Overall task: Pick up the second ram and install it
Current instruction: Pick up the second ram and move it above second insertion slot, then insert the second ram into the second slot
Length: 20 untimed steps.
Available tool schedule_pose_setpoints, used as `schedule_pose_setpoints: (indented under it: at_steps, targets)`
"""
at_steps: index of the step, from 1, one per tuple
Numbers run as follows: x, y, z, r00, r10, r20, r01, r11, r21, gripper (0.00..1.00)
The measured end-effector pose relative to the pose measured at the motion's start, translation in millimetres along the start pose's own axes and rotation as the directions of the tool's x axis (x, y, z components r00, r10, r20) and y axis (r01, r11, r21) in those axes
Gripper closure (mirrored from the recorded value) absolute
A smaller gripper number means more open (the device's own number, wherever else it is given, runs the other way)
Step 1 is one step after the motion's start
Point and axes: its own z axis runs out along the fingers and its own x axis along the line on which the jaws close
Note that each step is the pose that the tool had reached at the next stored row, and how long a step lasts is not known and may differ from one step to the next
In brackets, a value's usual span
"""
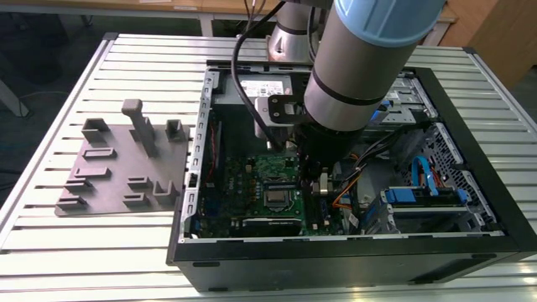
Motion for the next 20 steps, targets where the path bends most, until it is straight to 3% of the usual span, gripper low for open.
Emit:
schedule_pose_setpoints:
  at_steps: [9, 12, 16, 20]
  targets:
    - [0.0, 0.0, 0.1, 1.0000, 0.004, 0.0003, -0.004, 1.0000, 0.0003, 0.86]
    - [0.0, -0.1, 0.1, 0.9992, 0.041, 0.0025, -0.041, 0.9992, 0.0018, 0.86]
    - [0.0, 0.0, 0.2, 0.9937, 0.112, 0.0071, -0.112, 0.9937, 0.0048, 0.86]
    - [0.0, 0.0, 0.4, 0.9838, 0.179, 0.0117, -0.179, 0.9838, 0.0073, 0.86]
